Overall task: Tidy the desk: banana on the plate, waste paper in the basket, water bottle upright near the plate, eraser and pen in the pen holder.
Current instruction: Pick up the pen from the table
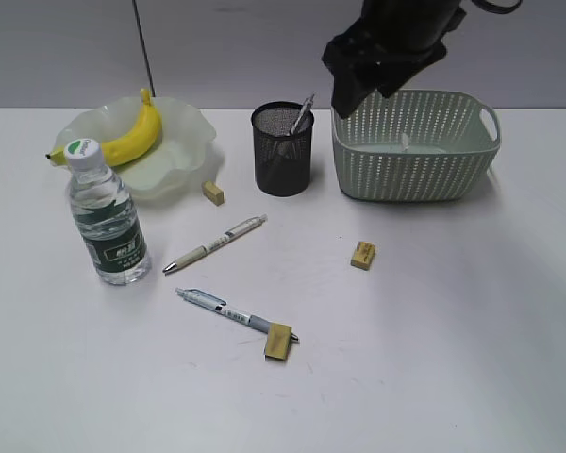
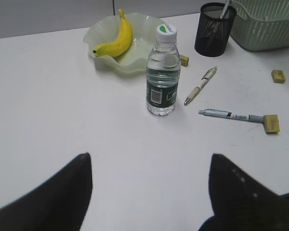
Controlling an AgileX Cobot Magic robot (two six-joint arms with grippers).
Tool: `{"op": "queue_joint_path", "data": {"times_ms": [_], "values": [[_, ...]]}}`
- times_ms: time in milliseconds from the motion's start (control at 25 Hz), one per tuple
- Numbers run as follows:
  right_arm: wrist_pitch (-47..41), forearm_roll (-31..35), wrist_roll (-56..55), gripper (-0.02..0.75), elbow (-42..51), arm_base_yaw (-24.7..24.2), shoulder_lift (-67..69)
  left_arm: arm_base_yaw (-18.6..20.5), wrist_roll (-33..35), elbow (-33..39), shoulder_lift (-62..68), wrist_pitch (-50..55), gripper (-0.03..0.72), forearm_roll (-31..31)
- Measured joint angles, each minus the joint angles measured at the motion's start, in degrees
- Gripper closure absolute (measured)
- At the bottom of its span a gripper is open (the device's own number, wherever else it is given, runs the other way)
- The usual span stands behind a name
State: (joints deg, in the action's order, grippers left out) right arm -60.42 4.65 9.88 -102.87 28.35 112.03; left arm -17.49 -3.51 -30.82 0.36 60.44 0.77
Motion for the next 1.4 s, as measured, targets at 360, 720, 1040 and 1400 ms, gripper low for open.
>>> {"op": "queue_joint_path", "data": {"times_ms": [360,720,1040,1400], "values": [[-8.5,-0.9,-0.8,0.228,10.3,0.0,-15.2,0.0,0.0,0.0,0.0,0.0,0.125,0.0],[-8.5,-1.0,-1.4,0.228,41.5,0.0,-45.1,0.0,0.0,0.0,0.0,0.0,0.125,-0.2],[-7.9,-1.0,-1.5,0.228,64.6,0.0,-75.7,0.0,0.0,0.0,0.0,0.0,0.125,-0.8],[1.0,-1.1,-1.6,0.228,72.7,0.0,-106.9,0.0,2.8,-3.0,9.4,-6.8,0.125,-6.9]]}}
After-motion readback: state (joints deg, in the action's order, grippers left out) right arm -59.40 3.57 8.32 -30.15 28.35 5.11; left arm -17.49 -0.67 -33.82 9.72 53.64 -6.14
